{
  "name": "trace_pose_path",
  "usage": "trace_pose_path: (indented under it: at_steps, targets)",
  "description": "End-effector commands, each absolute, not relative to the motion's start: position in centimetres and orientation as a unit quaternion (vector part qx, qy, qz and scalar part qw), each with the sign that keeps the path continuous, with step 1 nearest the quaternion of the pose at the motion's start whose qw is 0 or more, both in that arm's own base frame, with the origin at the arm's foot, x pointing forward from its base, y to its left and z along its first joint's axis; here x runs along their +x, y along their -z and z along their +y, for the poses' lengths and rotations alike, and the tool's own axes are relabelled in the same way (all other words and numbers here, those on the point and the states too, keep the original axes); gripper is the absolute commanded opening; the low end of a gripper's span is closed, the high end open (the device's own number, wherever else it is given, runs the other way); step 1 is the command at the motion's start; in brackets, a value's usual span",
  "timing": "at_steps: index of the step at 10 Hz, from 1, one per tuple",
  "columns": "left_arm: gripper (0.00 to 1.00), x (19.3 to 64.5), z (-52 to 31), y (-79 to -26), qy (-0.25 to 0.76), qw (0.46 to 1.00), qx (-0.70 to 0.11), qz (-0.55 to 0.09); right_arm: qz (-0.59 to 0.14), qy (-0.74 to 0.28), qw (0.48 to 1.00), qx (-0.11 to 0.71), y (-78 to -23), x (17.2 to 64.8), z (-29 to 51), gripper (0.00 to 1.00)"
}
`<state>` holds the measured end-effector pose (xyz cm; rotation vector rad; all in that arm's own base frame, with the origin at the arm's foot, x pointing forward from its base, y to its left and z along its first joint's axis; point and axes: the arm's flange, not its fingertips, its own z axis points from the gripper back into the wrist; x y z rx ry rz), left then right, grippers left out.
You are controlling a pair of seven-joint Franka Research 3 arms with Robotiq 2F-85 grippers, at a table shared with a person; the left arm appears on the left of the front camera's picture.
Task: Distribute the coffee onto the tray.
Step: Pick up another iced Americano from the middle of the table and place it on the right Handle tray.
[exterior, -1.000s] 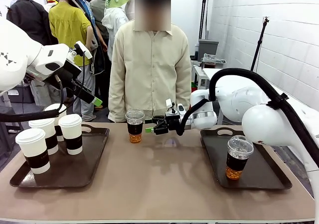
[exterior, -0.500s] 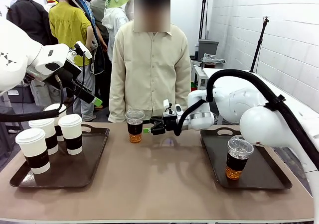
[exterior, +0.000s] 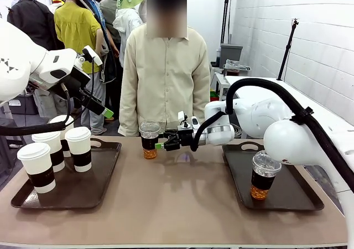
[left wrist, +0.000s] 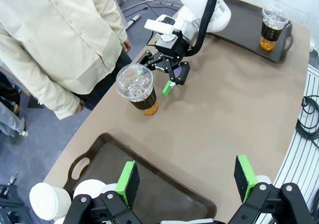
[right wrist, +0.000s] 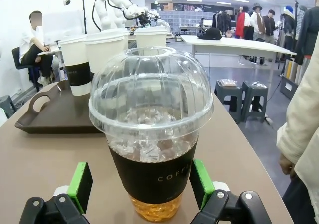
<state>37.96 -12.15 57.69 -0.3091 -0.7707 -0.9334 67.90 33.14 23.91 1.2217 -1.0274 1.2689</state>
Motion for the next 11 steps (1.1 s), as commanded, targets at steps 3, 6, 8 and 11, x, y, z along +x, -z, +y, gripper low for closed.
trace_pose_path:
  at_steps: [3,6,8,11]
  targets:
    - [1.00,38.0,-12.1,-57.6,0.436,0.811,-0.148,-0.360,-0.446,-0.515,0.520,0.515,-23.9,69.3,34.9,1.00]
    - [1.00,38.0,-12.1,-57.6,0.436,0.811,-0.148,-0.360,-0.438,-0.509,0.521,0.527,-23.7,69.9,35.8,1.00]
    - [1.00,38.0,-12.1,-57.6,0.436,0.811,-0.148,-0.360,-0.433,-0.507,0.523,0.531,-23.5,70.1,36.2,1.00]
    - [1.00,38.0,-12.1,-57.6,0.436,0.811,-0.148,-0.360,-0.422,-0.508,0.523,0.538,-23.5,69.8,36.3,0.68]
